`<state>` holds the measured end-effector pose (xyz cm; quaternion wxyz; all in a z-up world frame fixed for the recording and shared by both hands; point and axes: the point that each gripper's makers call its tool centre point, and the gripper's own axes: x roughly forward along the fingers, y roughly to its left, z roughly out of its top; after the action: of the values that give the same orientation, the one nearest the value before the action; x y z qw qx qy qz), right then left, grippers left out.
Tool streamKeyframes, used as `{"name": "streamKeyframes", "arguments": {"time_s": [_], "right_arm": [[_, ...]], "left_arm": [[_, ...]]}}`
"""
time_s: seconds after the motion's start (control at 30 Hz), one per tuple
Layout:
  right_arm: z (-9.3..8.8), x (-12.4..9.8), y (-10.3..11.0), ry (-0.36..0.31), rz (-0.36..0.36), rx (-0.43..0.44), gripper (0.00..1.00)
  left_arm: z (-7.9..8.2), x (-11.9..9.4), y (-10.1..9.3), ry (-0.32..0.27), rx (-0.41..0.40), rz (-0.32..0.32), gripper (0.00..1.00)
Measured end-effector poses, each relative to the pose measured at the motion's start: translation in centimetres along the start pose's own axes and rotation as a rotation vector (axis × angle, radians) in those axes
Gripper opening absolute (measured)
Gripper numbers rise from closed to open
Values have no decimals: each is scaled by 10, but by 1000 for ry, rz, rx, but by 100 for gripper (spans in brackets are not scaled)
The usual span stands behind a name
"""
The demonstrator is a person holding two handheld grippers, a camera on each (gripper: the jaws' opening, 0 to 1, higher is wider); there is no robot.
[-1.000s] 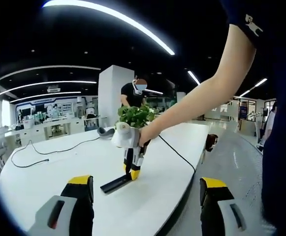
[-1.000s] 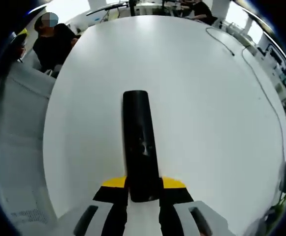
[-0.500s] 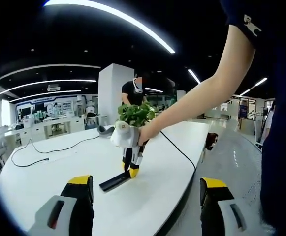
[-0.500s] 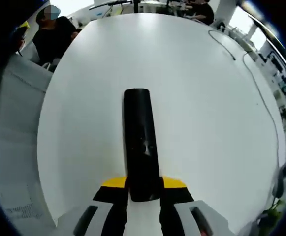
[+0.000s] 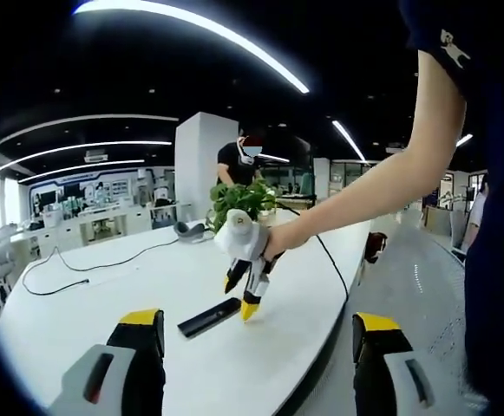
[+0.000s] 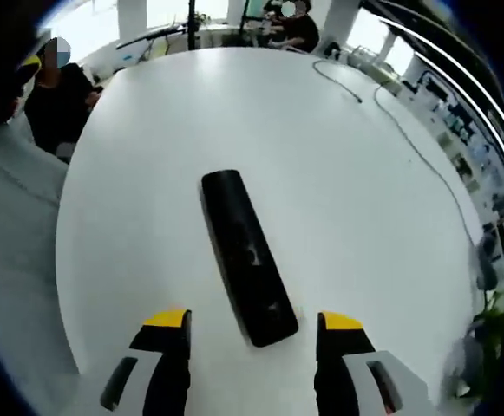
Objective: Press the specified remote control buttons in sequence, fully releasing each button before pressing the next.
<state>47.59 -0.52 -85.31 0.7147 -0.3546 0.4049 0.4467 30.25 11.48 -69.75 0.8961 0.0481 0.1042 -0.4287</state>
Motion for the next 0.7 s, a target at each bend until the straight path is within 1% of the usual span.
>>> {"name": "streamKeyframes", "arguments": {"time_s": [0.07,0.1,0.13,0.23,0.3,0.37,0.5,0.57,0.63,0.67,0.7], "right_arm": [[2,-6,5,-38,1,75,60],[5,-10,6,-74,-3,123,64],[5,-13,6,-89,-7,147,67],[9,-26,8,-143,-23,191,72],[11,-34,8,-172,-37,202,78],[16,-47,7,-224,-74,249,84],[24,-65,9,-304,-100,309,94],[25,-74,9,-337,-120,341,96],[28,-84,15,-371,-129,392,96],[30,-90,16,-401,-139,420,99],[32,-94,19,-423,-135,423,99]], "left_arm": [[0,0,0,1,4,-2,94],[0,0,-1,3,4,-4,94],[0,0,-1,3,5,-5,94],[-1,0,-3,12,17,-16,90],[-2,1,-3,16,15,-17,91],[-2,1,-3,12,12,-16,91],[-1,0,-2,9,11,-13,92],[-1,0,-2,8,9,-10,92],[-1,0,-2,9,18,-9,92],[-1,0,-2,8,20,-8,92],[-1,0,-2,8,19,-7,92]]}}
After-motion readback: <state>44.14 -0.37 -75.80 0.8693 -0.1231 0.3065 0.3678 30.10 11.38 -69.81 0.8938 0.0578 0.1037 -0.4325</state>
